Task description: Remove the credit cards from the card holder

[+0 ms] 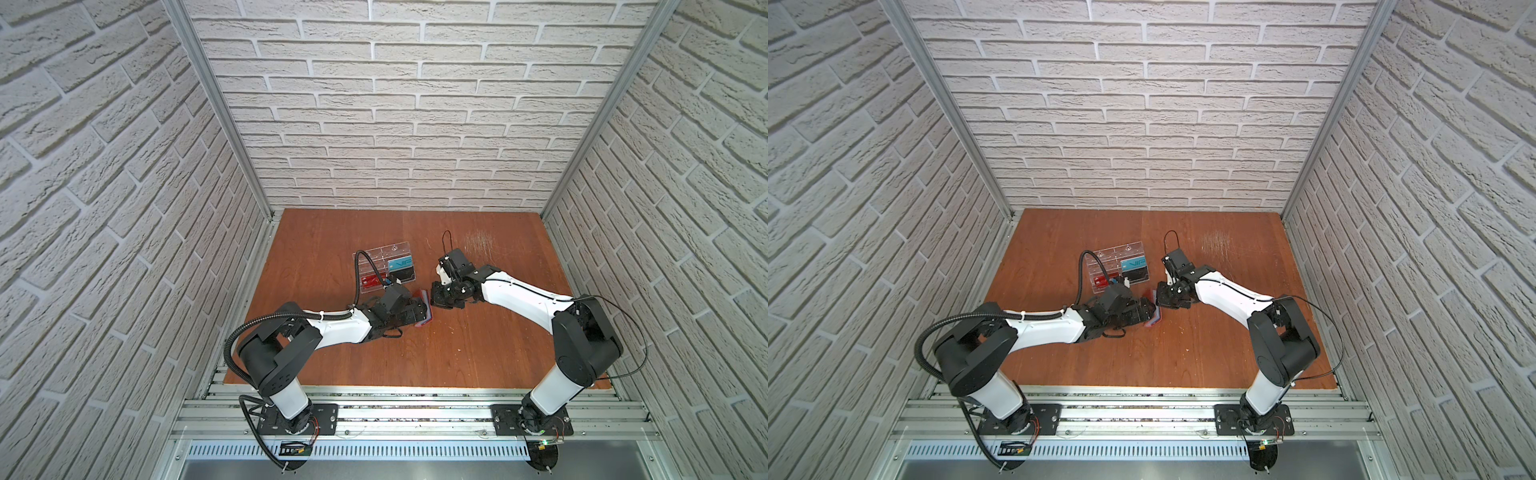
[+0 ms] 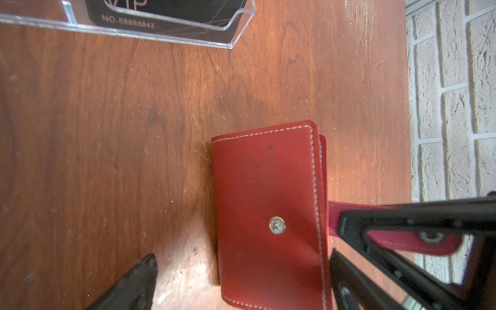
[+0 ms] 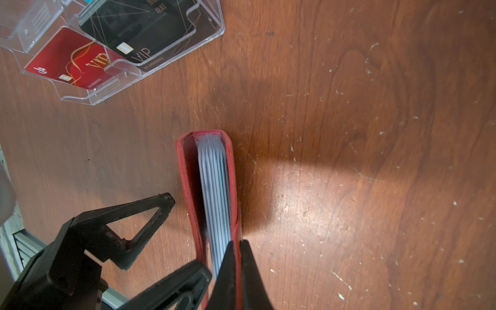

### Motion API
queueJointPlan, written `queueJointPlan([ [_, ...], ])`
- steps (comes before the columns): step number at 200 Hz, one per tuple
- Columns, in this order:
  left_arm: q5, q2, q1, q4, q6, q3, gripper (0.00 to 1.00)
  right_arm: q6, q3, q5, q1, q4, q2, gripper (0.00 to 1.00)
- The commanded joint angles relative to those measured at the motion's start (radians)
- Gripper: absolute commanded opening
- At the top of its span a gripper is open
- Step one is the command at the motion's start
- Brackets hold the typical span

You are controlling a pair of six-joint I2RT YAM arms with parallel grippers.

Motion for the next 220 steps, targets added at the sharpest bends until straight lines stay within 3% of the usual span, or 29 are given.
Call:
queueJointPlan([
  [1,-0.009,0.011,0.002,0.002,0.020,0.017,0.98,0.008,0.027,0.009,0.009,0.003,-0.036,0.06],
  [220,-0.067,-0.129,0.005,-0.029,0.016,-0.100,0.85,-0.014,-0.003,0.040,0.004,0.003,0.020,0.06],
])
